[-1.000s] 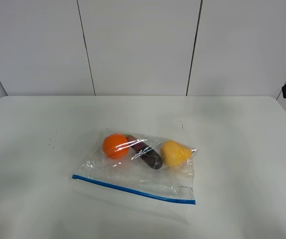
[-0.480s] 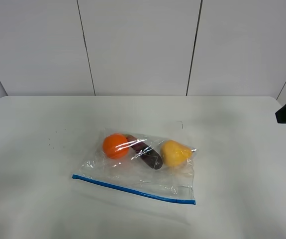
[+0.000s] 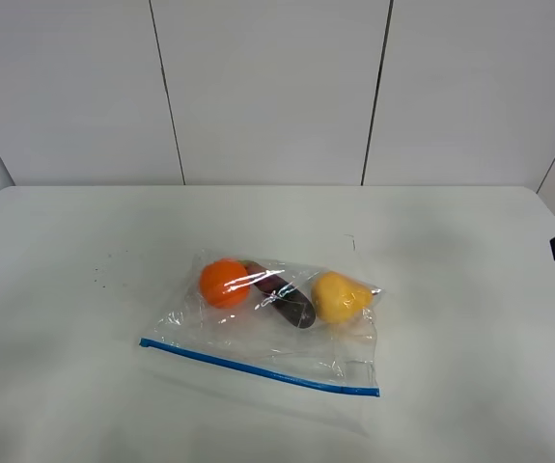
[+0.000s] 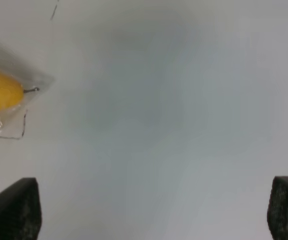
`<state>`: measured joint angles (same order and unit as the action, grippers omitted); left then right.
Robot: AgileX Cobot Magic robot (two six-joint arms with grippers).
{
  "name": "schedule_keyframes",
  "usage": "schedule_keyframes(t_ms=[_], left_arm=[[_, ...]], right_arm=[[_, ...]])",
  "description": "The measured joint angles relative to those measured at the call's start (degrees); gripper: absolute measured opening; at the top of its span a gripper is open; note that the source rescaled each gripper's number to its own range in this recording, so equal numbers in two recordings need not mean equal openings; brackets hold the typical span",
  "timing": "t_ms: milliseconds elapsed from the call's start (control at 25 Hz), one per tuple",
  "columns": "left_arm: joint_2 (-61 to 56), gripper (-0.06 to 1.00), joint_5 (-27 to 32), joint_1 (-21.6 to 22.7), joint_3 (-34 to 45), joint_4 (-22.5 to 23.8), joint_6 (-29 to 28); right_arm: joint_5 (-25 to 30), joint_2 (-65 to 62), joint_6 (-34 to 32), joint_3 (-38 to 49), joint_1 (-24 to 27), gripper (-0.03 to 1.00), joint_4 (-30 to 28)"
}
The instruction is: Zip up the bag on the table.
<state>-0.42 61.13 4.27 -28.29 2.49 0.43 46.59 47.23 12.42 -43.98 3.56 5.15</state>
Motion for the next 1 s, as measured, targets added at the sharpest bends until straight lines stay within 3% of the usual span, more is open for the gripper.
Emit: schedule_keyframes(t_ms=[280,440,680,1000], left_arm=[[0.00,0.93,0.00,0.00,0.00,0.00,0.00],[0.00,0.93,0.00,0.00,0.00,0.00,0.00],[0.00,0.93,0.00,0.00,0.00,0.00,0.00],[0.00,0.93,0.00,0.00,0.00,0.00,0.00]], right_arm=[[0.56,-13.36,0.00,6.96,0.00,1.00,0.69],[4.92,-19.03,-0.46,9.02,0.00,1.00,0.85],[10.06,-26.03,-1.14,9.88,0.00,1.00,0.85],[11.40,-37.59,-1.14,9.88,0.00,1.00,0.85]])
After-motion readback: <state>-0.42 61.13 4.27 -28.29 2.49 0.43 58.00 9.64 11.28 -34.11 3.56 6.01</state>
